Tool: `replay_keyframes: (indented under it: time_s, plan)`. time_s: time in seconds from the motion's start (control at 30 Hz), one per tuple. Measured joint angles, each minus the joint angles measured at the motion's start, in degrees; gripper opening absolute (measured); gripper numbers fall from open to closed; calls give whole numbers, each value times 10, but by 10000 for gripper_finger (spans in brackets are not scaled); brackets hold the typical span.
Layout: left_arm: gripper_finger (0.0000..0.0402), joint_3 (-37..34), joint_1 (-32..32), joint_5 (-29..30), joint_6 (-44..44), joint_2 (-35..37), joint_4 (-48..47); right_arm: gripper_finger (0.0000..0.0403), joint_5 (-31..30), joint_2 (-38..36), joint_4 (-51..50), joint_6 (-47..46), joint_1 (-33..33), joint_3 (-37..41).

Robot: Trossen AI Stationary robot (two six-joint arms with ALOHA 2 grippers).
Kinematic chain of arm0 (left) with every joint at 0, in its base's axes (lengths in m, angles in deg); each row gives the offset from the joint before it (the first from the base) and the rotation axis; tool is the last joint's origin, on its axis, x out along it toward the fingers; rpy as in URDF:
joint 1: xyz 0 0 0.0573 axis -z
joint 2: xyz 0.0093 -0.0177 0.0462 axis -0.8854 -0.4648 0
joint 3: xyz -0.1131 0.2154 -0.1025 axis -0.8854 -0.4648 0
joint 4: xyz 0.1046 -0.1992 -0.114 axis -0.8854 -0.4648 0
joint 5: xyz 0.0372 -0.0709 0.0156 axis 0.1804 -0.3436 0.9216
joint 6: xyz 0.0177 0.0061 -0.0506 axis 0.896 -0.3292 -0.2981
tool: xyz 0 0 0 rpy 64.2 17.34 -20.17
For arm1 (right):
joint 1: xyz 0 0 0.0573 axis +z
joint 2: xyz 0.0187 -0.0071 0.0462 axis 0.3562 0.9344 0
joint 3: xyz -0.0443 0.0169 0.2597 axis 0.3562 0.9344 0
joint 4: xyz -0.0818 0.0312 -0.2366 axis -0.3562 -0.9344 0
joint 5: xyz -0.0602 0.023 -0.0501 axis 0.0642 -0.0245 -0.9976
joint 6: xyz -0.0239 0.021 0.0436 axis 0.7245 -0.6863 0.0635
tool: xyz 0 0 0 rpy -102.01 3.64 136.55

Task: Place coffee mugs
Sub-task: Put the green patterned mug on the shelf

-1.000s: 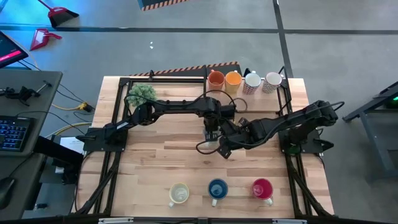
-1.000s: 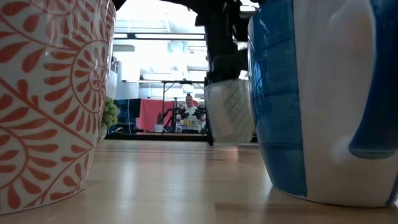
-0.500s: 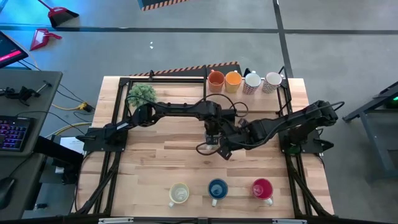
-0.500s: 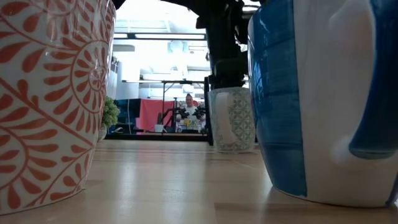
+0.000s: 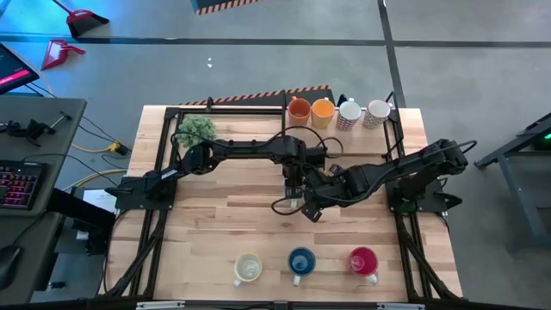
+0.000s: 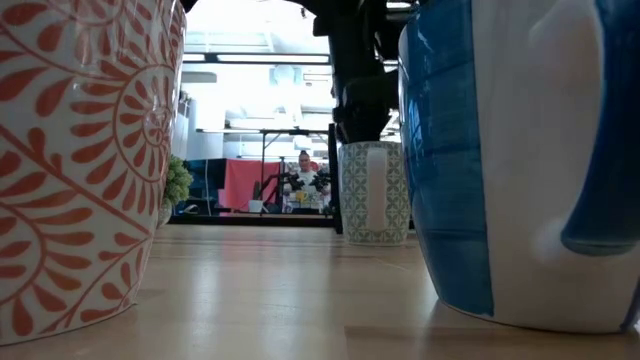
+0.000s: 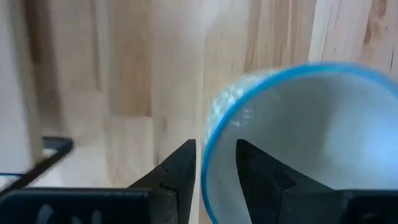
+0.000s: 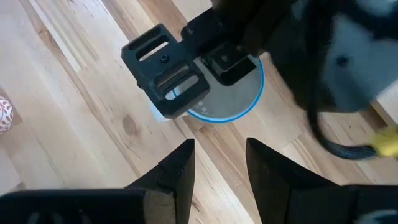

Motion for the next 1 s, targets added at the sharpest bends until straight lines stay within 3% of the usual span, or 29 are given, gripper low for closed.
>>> replay_keyframes:
  time_s: [0.43, 0.73, 1.0]
  plan:
    - [131, 27, -6, 26, 2, 23, -54, 119, 10, 0, 0, 3, 1, 0]
    - [131, 28, -14, 31, 20, 96, -72, 119, 12, -1, 16, 53, 1, 0]
    - [131, 22, -30, 16, 30, 178, -165, 119, -2, -1, 25, 90, 0, 0]
